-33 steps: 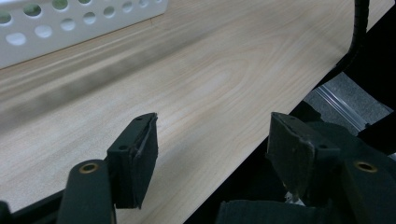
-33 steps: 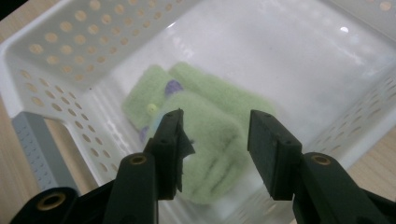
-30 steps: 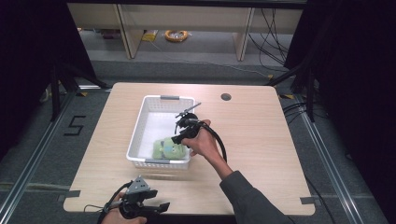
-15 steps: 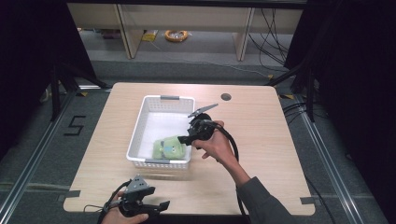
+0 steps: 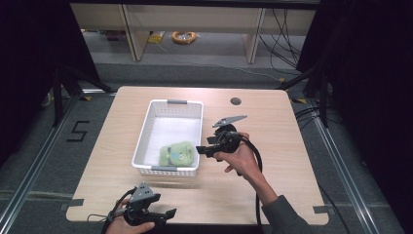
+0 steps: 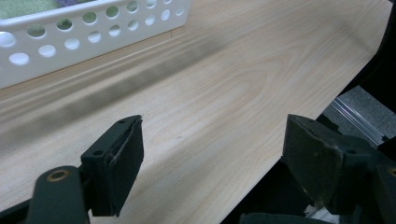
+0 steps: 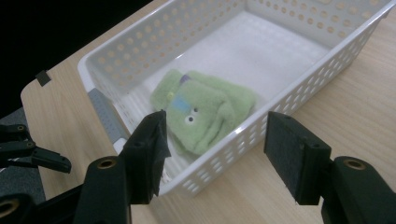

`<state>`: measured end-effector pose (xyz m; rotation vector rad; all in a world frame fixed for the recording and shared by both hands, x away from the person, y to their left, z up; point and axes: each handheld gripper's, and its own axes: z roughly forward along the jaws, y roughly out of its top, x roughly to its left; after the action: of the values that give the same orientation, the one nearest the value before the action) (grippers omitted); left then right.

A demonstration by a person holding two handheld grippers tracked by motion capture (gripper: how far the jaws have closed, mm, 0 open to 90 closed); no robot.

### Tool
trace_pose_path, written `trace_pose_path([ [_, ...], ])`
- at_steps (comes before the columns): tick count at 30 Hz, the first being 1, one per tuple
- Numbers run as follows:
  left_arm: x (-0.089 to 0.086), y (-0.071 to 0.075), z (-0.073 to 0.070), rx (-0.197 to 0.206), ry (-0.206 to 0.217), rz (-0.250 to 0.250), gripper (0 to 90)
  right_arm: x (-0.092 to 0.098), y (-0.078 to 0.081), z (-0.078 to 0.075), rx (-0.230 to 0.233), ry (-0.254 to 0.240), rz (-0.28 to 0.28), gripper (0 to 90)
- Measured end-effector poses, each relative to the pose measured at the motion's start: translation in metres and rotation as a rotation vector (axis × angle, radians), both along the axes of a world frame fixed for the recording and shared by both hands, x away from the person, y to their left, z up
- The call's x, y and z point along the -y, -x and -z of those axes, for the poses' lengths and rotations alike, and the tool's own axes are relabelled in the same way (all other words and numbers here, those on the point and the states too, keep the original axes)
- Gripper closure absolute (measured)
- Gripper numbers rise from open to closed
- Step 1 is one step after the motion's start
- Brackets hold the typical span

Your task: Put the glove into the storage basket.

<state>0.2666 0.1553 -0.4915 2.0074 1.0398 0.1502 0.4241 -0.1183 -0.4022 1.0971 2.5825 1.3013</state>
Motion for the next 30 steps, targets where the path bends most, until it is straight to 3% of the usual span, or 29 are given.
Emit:
trace_pose_path([
  [2,-0.001,0.0,0.0,0.0,-0.007,0.004,20.1,0.004,0.005,0.0,-0.013,-0.016,0.012,39.3],
  [3,-0.002,-0.001,0.0,0.0,-0.018,0.011,20.1,0.007,0.005,0.001,0.01,-0.017,0.003,39.0],
  [6,-0.002,-0.001,0.0,0.0,-0.022,0.011,20.0,0.014,0.011,0.003,0.0,-0.036,0.019,38.4],
  [8,-0.002,-0.001,0.0,-0.002,-0.02,0.01,19.0,0.02,0.013,0.006,0.017,-0.04,0.014,38.2],
  [11,-0.001,-0.001,0.001,-0.003,-0.013,0.002,19.0,0.027,0.018,0.01,-0.001,-0.047,0.034,37.3],
  [12,-0.001,-0.001,0.001,-0.004,-0.012,-0.001,18.7,0.031,0.018,0.013,0.02,-0.048,0.027,37.2],
  [14,-0.002,-0.001,0.001,0.0,-0.021,0.001,18.6,0.038,0.021,0.016,0.016,-0.055,0.043,36.8],
  [15,-0.001,-0.001,0.001,-0.003,0.0,-0.011,18.6,0.04,0.024,0.017,0.001,-0.065,0.051,36.7],
  [21,-0.002,-0.002,0.002,0.006,-0.014,-0.01,18.4,0.06,0.034,0.027,0.011,-0.063,0.078,34.4],
  [22,-0.003,-0.003,0.001,0.003,-0.02,0.003,18.4,0.061,0.037,0.028,-0.008,-0.07,0.089,34.3],
  [24,-0.002,-0.003,0.002,0.0,-0.005,-0.015,18.4,0.069,0.039,0.03,0.016,-0.068,0.085,34.2],
  [25,-0.004,-0.003,0.002,-0.001,-0.024,0.0,18.4,0.071,0.04,0.031,0.023,-0.068,0.083,34.1],
  [30,-0.002,-0.003,0.004,0.001,0.01,-0.027,18.3,0.08,0.051,0.038,0.004,-0.078,0.105,34.0],
])
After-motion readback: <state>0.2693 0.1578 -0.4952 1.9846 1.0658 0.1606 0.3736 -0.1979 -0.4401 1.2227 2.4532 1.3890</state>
